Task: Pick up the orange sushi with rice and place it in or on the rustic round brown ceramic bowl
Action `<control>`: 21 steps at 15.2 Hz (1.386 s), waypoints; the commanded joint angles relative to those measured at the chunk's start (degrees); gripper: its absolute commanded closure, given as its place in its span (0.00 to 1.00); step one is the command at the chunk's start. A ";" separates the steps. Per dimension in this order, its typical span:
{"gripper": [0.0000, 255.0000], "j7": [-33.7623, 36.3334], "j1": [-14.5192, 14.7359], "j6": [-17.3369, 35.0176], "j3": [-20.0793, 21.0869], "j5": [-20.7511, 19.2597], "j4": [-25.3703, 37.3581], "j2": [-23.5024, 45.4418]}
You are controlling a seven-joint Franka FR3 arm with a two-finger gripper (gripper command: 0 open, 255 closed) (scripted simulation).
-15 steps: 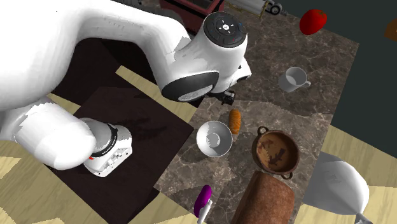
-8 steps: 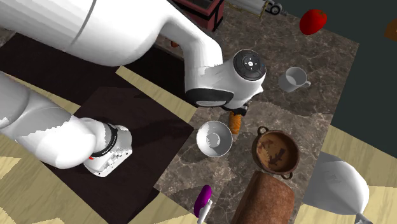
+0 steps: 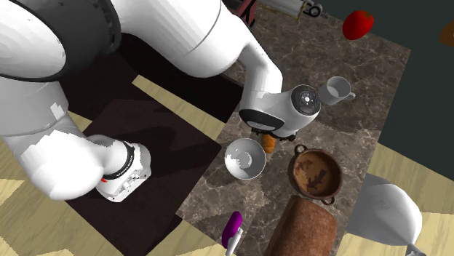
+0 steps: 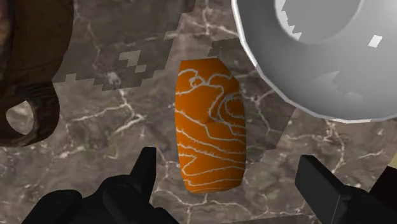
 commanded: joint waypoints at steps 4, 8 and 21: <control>0.00 -2.85 -2.91 1.99 3.38 3.30 2.34 4.63; 0.00 -4.18 -4.38 3.58 5.34 5.23 3.25 7.11; 1.00 -4.17 -4.40 3.53 5.31 5.19 3.29 7.11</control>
